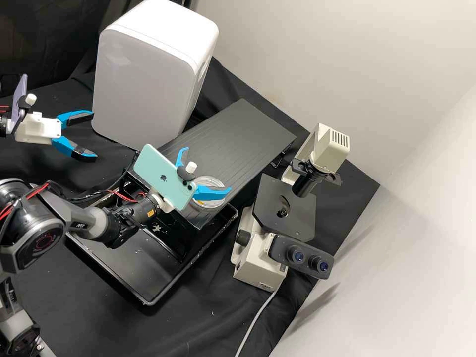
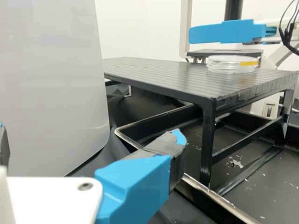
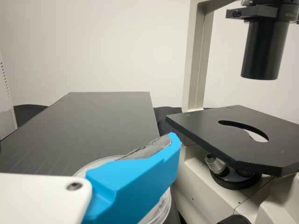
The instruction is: Remove the lid from the petri dish
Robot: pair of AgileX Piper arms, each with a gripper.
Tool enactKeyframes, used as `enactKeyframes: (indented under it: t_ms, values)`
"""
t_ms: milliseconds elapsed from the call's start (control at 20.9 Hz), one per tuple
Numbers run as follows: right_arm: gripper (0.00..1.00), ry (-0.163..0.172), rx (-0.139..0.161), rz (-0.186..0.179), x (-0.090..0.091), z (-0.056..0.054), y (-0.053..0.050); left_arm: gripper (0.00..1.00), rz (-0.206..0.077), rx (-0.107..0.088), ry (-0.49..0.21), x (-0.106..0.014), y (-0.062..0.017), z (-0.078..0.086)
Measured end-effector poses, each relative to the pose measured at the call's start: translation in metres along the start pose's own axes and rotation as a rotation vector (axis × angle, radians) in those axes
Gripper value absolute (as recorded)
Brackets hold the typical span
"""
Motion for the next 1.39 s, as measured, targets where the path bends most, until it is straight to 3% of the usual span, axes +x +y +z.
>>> enactKeyframes:
  t_ms: [478,764,1051,1194,1385]
  values:
    - [1.0,-0.002,0.0,0.002,0.0,0.001,0.001,1.0,-0.004,-0.001,-0.002,-0.001,-0.001,0.001]
    - [1.0,-0.07,0.019,0.027,-0.008,0.022,0.007,1.0,-0.004,-0.001,-0.002,-0.001,-0.001,0.001]
    - [1.0,-0.129,0.023,0.005,-0.013,0.044,-0.004,1.0,-0.004,-0.001,-0.002,-0.001,-0.001,0.001]
    - [1.0,-0.115,0.022,0.019,-0.013,0.045,-0.006,1.0,-0.004,-0.001,-0.002,-0.001,-0.001,0.001]
    - [1.0,-0.104,0.016,0.001,-0.011,0.045,-0.013,1.0,-0.004,-0.001,-0.002,-0.001,-0.001,0.001]
